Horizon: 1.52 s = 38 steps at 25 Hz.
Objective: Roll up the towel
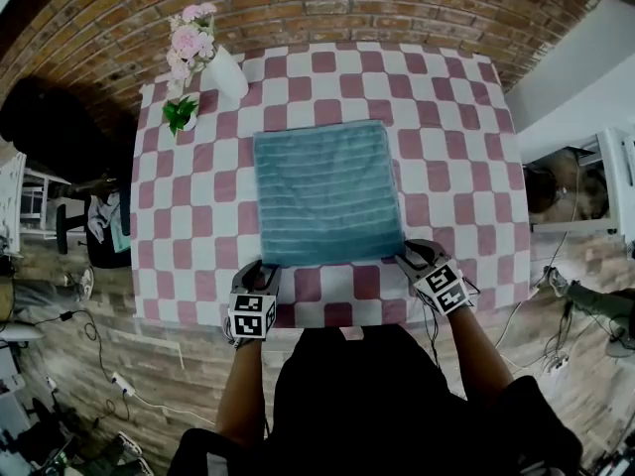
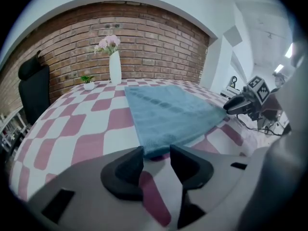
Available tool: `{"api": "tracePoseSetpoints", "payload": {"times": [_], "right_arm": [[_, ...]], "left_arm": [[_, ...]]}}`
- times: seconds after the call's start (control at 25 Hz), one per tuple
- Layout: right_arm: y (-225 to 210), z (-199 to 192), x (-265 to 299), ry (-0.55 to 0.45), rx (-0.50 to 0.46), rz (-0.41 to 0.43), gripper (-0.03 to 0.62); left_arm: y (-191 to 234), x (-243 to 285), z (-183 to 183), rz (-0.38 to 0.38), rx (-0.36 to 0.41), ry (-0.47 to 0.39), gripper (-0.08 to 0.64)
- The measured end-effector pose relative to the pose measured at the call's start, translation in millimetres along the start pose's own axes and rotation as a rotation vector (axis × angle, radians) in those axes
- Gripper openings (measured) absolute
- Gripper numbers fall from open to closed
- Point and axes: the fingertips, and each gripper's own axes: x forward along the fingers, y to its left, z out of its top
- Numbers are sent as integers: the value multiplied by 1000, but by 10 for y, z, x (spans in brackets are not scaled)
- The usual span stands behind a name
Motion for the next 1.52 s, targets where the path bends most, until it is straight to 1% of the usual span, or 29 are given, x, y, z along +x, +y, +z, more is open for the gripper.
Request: {"api": "tracePoseSetpoints", "payload": {"times": [0.08,0.12,0.28,0.32,0.36,0.4,0.44,0.52,0.6,0.68,0.8,0.96,1.08,1.24,1.32,1.44,1.52], "right_arm": [[21,-53,43,22,-23,5,132],[35,-78,58,35,-38,4,132],[59,-158,94,81,-103,-10,131],[64,-168,101,87,-118,-12,125],[62,-173,101,92,-131,-17,109],[56,-177,91,95,-140,-24,70],[55,-177,74,94,-142,-28,28],[78,-164,29,79,-137,-14,21],[108,-156,-3,70,-148,10,21],[176,-164,-8,69,-171,40,21],[327,-220,-13,77,-163,63,21],[695,-174,1,76,-143,96,21],[1085,-90,41,76,-171,133,21],[1722,148,170,35,-221,184,21],[2026,247,253,23,-254,213,21],[2290,316,383,24,-292,246,25],[2332,294,401,30,-303,246,56]], "left_arm": [[0,24,-80,14,12,17,173],[5,32,-93,21,16,23,134],[-21,67,-69,19,55,52,123],[-38,70,-69,16,66,55,108],[-52,72,-72,17,77,57,91],[-58,70,-77,25,91,63,64],[-55,62,-86,41,111,75,19],[-26,25,-95,77,152,105,9],[31,-19,-63,98,178,116,6],[98,-69,-8,107,202,107,5],[189,-131,58,95,234,77,3],[452,-216,99,80,278,70,2],[770,-238,190,83,373,69,2],[1238,-248,195,100,495,133,2],[1437,-248,212,109,550,153,2],[1578,-216,237,101,568,147,6],[1508,-216,162,77,568,135,27]]}}
